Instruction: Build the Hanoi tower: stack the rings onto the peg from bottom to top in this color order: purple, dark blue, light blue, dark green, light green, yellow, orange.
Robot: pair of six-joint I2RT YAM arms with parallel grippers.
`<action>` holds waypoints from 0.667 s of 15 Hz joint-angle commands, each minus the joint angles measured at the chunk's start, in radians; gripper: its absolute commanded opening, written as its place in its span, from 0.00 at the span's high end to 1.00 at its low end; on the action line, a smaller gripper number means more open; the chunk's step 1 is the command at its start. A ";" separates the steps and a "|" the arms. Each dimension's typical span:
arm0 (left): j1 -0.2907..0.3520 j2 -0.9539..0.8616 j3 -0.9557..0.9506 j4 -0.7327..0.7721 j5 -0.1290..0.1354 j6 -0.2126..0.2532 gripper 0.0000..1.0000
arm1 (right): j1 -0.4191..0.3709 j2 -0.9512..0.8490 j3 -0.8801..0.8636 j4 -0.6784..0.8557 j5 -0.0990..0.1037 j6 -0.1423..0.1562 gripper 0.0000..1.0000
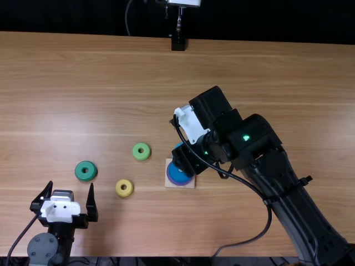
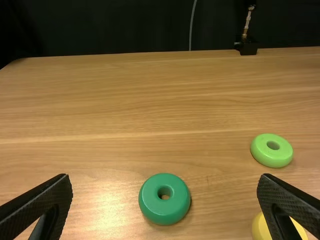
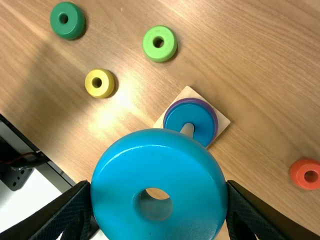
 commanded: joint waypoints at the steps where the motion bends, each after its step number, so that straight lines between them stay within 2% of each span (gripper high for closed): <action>1: 0.000 -0.012 -0.055 -0.012 -0.006 -0.007 0.00 | 0.009 -0.015 -0.010 0.003 -0.012 0.003 1.00; 10: 0.000 -0.012 -0.055 -0.012 -0.006 -0.007 0.00 | 0.004 0.030 -0.012 0.005 -0.014 0.000 1.00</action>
